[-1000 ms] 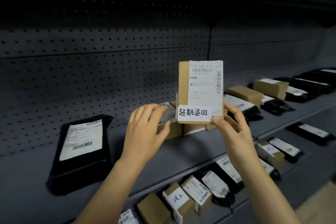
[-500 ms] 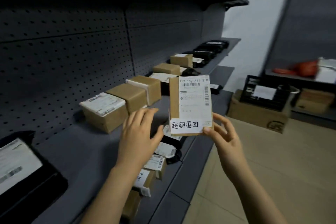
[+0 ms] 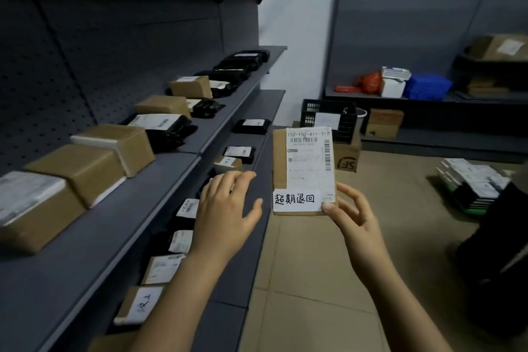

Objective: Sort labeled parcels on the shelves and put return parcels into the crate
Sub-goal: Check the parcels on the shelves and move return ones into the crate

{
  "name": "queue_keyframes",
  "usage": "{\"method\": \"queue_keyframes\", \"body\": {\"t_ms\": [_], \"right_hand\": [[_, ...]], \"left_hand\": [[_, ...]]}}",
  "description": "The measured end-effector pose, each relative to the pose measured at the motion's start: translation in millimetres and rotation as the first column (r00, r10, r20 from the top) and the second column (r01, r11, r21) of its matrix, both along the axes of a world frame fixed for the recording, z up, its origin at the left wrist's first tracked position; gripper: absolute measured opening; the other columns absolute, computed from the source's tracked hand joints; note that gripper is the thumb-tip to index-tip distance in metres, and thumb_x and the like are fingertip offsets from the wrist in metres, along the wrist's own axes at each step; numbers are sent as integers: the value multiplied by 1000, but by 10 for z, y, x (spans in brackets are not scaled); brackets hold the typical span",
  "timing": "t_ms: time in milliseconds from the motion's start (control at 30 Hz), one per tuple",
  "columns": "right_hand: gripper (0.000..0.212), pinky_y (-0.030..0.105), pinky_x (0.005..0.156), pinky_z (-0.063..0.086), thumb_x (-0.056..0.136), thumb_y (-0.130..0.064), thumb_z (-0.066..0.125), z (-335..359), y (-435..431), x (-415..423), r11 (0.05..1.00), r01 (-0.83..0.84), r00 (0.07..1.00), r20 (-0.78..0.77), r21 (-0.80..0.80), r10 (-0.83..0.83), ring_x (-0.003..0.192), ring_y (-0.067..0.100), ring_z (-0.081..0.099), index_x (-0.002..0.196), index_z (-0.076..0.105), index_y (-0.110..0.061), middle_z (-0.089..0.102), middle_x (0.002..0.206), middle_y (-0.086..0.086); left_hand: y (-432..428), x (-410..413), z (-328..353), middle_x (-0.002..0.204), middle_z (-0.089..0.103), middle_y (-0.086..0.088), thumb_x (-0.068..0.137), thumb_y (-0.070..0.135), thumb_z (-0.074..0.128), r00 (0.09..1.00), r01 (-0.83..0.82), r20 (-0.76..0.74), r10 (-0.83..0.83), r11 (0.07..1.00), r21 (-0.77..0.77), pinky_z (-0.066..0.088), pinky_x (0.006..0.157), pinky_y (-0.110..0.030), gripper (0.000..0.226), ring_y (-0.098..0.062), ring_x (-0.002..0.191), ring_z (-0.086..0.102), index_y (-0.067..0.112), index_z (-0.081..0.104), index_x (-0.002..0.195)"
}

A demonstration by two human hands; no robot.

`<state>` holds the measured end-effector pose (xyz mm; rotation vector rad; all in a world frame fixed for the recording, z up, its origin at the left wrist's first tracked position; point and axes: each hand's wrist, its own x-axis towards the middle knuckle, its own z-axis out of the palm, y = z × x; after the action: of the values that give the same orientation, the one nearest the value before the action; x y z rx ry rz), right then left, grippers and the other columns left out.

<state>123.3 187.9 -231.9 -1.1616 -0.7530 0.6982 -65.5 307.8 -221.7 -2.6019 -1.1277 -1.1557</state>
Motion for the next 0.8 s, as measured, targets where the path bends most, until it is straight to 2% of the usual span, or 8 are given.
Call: {"method": "queue_keyframes", "body": {"t_ms": [100, 167, 333, 567, 800], "right_hand": [[44, 15, 75, 52, 82, -12, 74, -43, 26, 391, 999, 41, 999, 7, -21, -41, 97, 12, 70, 122, 57, -21, 75, 104, -1], [41, 19, 78, 53, 85, -11, 71, -75, 75, 678, 997, 69, 998, 7, -39, -69, 97, 11, 70, 121, 57, -23, 74, 105, -2], [39, 11, 73, 51, 85, -9, 69, -166, 239, 1391, 994, 98, 995, 19, -55, -97, 96, 4, 69, 120, 59, -23, 75, 103, -3], [39, 10, 74, 50, 85, -8, 70, -269, 626, 2141, 990, 121, 993, -2, -79, -122, 96, 0, 68, 120, 59, -21, 73, 107, 1], [41, 15, 78, 51, 85, -11, 70, -388, 1377, 2672, 980, 156, 987, -19, -120, -160, 98, 3, 68, 123, 58, -19, 73, 108, 2]], "left_hand": [[98, 454, -39, 112, 59, 1, 82, 27, 72, 999, 47, -10, -47, 999, -6, 44, 90, -38, 44, -21, 107, 54, 16, 59, 122], [177, 768, -79, 112, 60, 1, 83, 29, 69, 998, 68, -14, -68, 998, 0, 43, 89, -37, 42, -20, 106, 53, 16, 59, 122], [400, 1518, -179, 110, 60, 0, 79, 25, 74, 997, 77, -29, -77, 997, 1, 44, 88, -38, 43, -22, 104, 55, 16, 60, 119], [802, 2318, -279, 108, 60, 0, 79, 25, 74, 991, 117, -64, -118, 993, -16, 44, 89, -38, 40, -22, 102, 56, 16, 61, 116], [1659, 2899, -379, 105, 60, -1, 76, 22, 76, 984, 156, -93, -154, 988, 15, 45, 88, -39, 40, -23, 100, 57, 15, 62, 113]]}}
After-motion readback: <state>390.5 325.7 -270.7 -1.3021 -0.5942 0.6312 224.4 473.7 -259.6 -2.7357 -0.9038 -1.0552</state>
